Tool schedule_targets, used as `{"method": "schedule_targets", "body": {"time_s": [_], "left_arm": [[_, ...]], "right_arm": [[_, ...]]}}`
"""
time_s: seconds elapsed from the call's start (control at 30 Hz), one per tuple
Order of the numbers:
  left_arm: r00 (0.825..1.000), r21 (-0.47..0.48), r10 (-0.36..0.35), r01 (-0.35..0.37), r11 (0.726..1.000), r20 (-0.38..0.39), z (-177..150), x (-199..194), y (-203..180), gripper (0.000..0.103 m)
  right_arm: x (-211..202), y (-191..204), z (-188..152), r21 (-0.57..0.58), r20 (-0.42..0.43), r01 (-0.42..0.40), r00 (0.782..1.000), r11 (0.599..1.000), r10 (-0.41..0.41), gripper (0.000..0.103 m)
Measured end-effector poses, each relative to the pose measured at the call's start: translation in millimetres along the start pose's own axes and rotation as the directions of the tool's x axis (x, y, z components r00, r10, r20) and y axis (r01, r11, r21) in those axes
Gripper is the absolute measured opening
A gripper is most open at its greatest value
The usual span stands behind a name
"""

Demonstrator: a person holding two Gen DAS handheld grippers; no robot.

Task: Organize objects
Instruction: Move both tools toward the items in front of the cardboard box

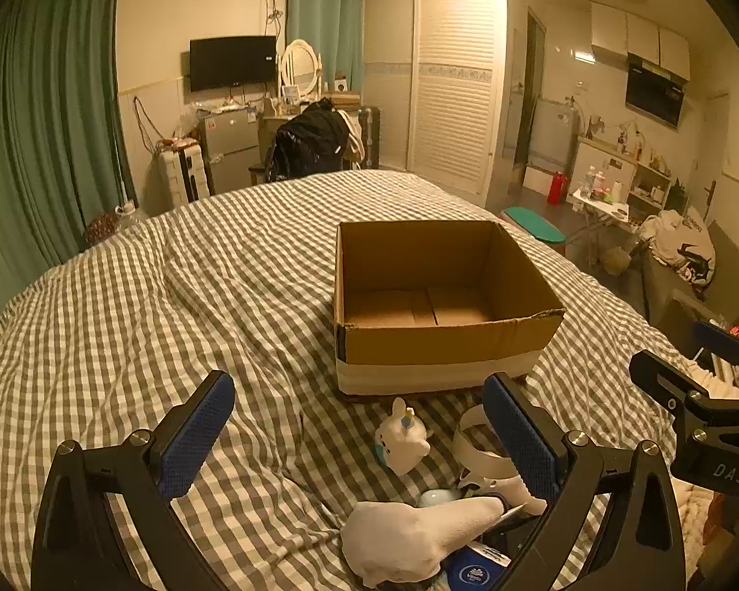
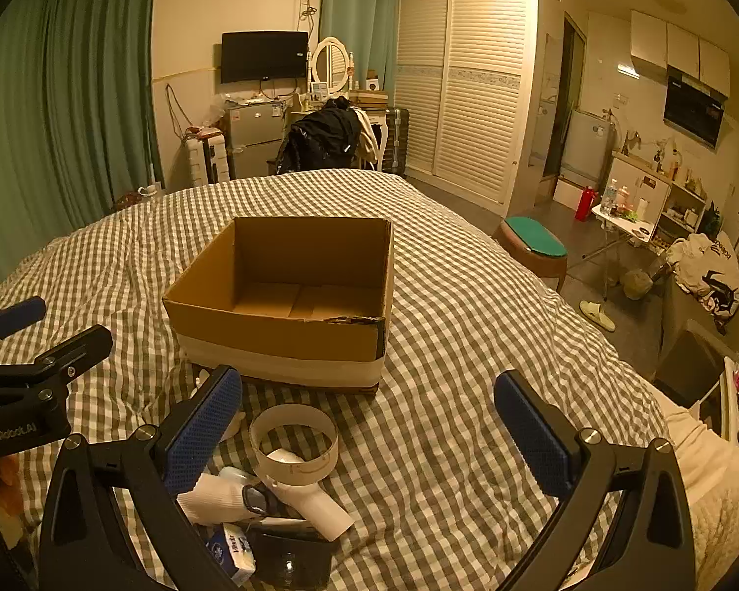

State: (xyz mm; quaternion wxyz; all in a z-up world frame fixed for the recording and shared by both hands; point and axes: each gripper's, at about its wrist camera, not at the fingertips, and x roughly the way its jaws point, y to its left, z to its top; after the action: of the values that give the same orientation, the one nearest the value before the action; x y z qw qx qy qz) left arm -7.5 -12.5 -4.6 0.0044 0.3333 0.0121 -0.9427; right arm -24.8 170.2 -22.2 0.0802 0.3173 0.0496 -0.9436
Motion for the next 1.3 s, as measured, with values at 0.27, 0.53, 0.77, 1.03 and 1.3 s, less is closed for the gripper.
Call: {"method": "schedule_targets", "body": {"time_s": [0.27,0.53,0.77,1.03,1.3], "left_arm": [[1.000,-0.009,-0.001,0.001,1.000,-0.017,-0.4,3.3,1.8,0.103],[0.999,0.023,0.023,-0.023,0.999,0.029,-0.5,-3.9,-2.0,0.103],[0.999,0.018,0.031,-0.031,0.999,0.032,-0.7,-4.4,-0.6,0.103],[0.999,0.015,0.031,-0.031,0.999,0.030,-0.6,-5.8,-0.5,0.103],[1.000,0.015,0.023,-0.023,1.000,0.020,-0.9,-4.4,-0.2,0.103]], "right_arm": [[-1.2,1.5,0.7,-0.001,0.002,-0.012,1.000,1.000,0.012,0.103],[-2.3,2.9,-2.4,0.005,0.013,-0.030,0.999,1.000,0.030,0.103],[-2.6,4.3,-2.7,0.000,0.009,-0.030,1.000,1.000,0.030,0.103],[1.3,5.0,-4.1,-0.003,-0.002,-0.031,1.000,1.000,0.031,0.103],[1.9,6.3,-5.4,-0.007,-0.007,-0.039,0.999,0.999,0.039,0.103]]}}
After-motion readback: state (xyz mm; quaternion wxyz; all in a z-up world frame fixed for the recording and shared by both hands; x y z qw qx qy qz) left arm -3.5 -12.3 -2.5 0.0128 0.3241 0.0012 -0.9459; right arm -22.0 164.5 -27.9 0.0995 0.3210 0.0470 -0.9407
